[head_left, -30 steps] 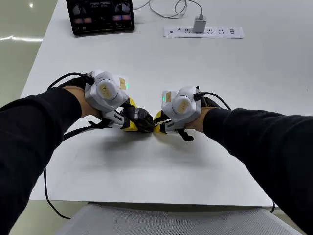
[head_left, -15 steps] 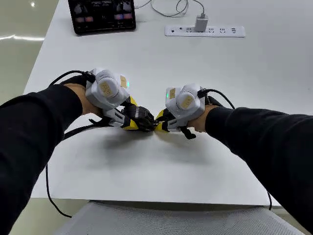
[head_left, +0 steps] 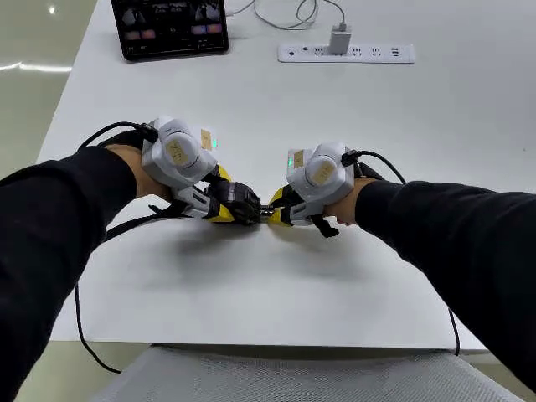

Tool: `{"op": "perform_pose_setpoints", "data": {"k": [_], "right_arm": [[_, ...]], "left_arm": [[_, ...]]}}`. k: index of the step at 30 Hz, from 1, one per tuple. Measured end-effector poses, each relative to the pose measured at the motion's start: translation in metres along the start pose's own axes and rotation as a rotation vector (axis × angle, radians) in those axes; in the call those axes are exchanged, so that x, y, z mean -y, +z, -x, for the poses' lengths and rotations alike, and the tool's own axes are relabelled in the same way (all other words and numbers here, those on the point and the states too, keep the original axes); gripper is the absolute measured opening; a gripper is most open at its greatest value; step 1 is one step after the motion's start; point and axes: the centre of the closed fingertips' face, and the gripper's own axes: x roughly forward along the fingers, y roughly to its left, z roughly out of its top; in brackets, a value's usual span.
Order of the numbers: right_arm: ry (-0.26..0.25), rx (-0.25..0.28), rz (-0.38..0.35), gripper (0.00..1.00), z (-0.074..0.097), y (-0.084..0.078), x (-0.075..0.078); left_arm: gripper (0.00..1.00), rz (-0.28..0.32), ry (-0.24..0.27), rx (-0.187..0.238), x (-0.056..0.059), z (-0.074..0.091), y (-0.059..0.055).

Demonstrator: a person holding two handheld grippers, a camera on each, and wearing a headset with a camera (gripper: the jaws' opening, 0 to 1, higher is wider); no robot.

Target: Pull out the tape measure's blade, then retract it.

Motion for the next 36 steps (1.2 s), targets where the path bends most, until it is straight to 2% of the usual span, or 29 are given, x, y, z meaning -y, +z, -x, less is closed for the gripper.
{"op": "perform_pose_setpoints", "data": {"k": [6,8,9,10,11,13,15,36], "right_arm": [[0.004,-0.016,0.006,0.12,-0.002,0.003,0.0],[-0.003,0.001,-0.007,0.16,-0.006,0.01,0.001],[-0.004,0.004,-0.007,0.14,-0.008,0.012,0.001],[0.009,-0.017,0.006,0.12,-0.009,0.011,-0.001],[0.016,-0.015,0.061,0.12,-0.006,0.013,0.0],[0.016,-0.002,0.019,0.11,-0.002,0.012,0.0],[0.013,-0.011,0.036,0.1,-0.002,0.013,0.0],[0.015,-0.049,0.044,0.1,0.002,-0.003,0.0]], "left_arm": [[0.31,-0.009,-0.002,-0.004,0.0,0.0,0.0],[0.31,-0.006,-0.003,-0.002,0.0,0.0,0.0],[0.31,-0.005,-0.002,-0.001,0.0,0.0,0.0],[0.31,-0.007,-0.002,-0.001,0.001,-0.001,0.0],[0.31,-0.013,0.0,-0.003,0.001,-0.001,0.0],[0.31,-0.012,0.0,-0.006,0.0,0.0,0.0],[0.31,-0.005,0.0,0.0,0.0,0.001,-0.001],[0.31,0.001,0.005,-0.004,0.0,0.002,-0.001]]}}
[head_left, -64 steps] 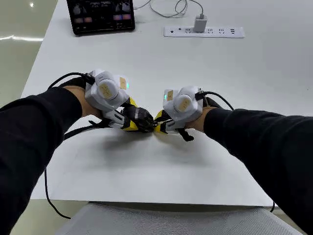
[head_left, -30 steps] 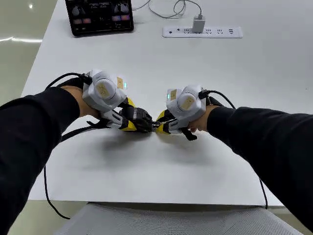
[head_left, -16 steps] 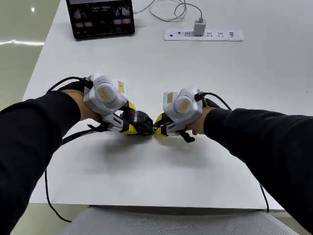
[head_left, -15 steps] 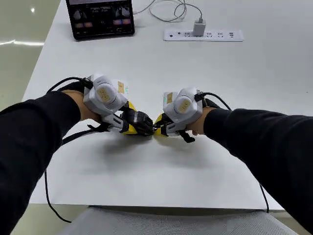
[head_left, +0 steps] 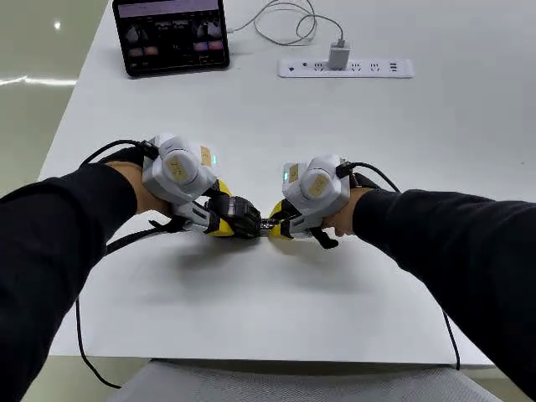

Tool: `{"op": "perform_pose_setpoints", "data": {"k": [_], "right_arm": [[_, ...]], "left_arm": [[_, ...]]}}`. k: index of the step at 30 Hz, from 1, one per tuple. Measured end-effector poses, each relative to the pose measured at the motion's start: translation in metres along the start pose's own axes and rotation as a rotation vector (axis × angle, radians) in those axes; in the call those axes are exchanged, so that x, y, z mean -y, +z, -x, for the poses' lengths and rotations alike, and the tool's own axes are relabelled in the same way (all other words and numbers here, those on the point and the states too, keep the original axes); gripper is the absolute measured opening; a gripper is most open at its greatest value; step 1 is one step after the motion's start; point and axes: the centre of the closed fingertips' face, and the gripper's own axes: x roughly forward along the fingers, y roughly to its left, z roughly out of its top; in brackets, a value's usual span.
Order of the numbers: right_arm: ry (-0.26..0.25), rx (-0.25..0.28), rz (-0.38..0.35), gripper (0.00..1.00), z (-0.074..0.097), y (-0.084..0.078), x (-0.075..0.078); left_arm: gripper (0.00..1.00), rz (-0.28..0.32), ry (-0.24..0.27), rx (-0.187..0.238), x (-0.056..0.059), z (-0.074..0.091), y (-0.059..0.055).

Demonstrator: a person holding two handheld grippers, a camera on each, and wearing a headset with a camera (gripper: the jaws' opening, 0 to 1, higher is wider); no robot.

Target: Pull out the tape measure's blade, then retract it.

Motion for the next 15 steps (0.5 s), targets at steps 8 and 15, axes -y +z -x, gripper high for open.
{"op": "perform_pose_setpoints", "data": {"k": [8,15], "right_arm": [[-0.007,-0.011,0.008,0.1,0.0021,-0.0037,0.0003],[-0.01,-0.02,0.007,0.1,0.0036,-0.0063,0.0003]], "left_arm": [[0.31,0.002,0.005,-0.001,-0.0004,-0.0001,0.0001],[0.31,0.002,0.004,-0.001,-0.0001,0.0,0.0]]}}
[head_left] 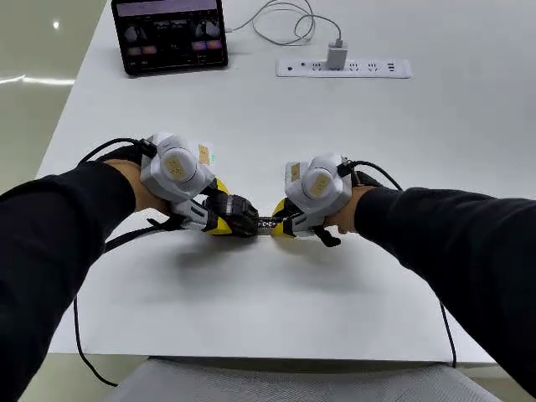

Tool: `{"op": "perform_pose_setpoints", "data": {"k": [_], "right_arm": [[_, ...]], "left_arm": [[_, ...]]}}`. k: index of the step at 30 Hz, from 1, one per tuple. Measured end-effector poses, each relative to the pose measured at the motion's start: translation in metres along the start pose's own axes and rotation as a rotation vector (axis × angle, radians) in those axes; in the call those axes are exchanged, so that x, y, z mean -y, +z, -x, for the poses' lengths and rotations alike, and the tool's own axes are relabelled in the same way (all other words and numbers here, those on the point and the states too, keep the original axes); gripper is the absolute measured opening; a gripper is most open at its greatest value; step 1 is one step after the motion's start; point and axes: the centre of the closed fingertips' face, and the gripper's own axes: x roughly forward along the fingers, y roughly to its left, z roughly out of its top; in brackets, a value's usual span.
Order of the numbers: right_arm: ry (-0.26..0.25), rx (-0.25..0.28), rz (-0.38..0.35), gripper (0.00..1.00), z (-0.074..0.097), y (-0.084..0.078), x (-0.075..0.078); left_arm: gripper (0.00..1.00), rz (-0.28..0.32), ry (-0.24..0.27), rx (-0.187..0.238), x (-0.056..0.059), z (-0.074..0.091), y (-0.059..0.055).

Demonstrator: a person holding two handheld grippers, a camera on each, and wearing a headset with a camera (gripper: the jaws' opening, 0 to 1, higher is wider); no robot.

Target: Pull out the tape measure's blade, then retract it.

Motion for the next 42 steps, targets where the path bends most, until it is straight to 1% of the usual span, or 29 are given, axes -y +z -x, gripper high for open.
{"op": "perform_pose_setpoints", "data": {"k": [6,23,42], "right_arm": [[-0.006,-0.005,0.0,0.1,0.001,-0.001,0.0],[-0.013,-0.021,-0.005,0.1,0.005,-0.008,0.002],[-0.019,-0.029,-0.017,0.1,0.012,-0.016,0.0]], "left_arm": [[0.31,0.003,0.003,0.005,0.0,0.0,0.0],[0.31,0.0,0.007,0.003,0.0,-0.001,0.0],[0.31,0.006,0.009,-0.002,0.0,-0.001,0.0]]}}
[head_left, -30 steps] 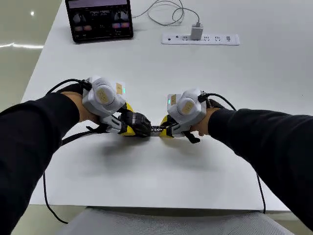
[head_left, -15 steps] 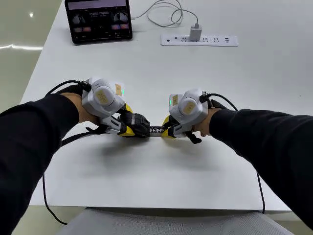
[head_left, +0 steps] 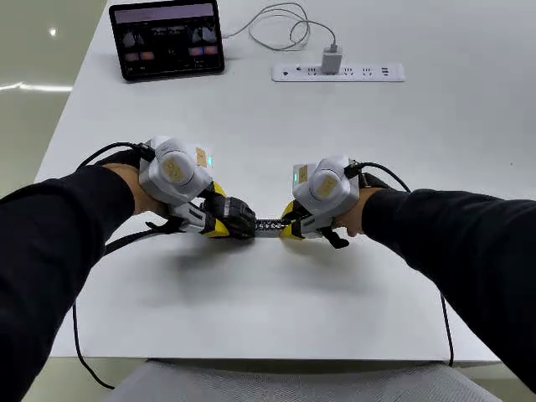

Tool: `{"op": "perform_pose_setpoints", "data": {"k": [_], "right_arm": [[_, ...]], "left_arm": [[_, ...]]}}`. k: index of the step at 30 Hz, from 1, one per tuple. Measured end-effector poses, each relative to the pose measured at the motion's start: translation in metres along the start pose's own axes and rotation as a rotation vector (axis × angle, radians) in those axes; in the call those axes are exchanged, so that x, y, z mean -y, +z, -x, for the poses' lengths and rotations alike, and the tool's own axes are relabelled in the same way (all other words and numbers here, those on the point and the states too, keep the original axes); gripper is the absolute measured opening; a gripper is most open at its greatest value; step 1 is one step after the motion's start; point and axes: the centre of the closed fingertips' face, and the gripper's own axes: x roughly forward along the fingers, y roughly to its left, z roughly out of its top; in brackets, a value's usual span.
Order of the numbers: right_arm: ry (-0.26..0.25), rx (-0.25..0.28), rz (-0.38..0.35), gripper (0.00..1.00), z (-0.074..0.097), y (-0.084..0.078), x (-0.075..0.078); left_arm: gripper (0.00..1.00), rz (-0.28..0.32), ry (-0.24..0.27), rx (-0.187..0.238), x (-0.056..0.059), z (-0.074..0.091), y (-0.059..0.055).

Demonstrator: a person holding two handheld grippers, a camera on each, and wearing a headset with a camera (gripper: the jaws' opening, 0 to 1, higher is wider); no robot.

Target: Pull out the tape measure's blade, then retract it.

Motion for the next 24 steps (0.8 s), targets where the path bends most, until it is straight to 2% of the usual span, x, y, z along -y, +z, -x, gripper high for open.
{"op": "perform_pose_setpoints", "data": {"k": [13,24], "right_arm": [[-0.002,0.0,-0.006,0.1,0.001,-0.001,0.001],[-0.008,0.002,-0.017,0.1,0.008,-0.011,0.003]], "left_arm": [[0.3,0.0,0.002,0.0,0.0,0.0,0.0],[0.3,0.005,0.006,0.001,0.0,0.0,0.0]]}}
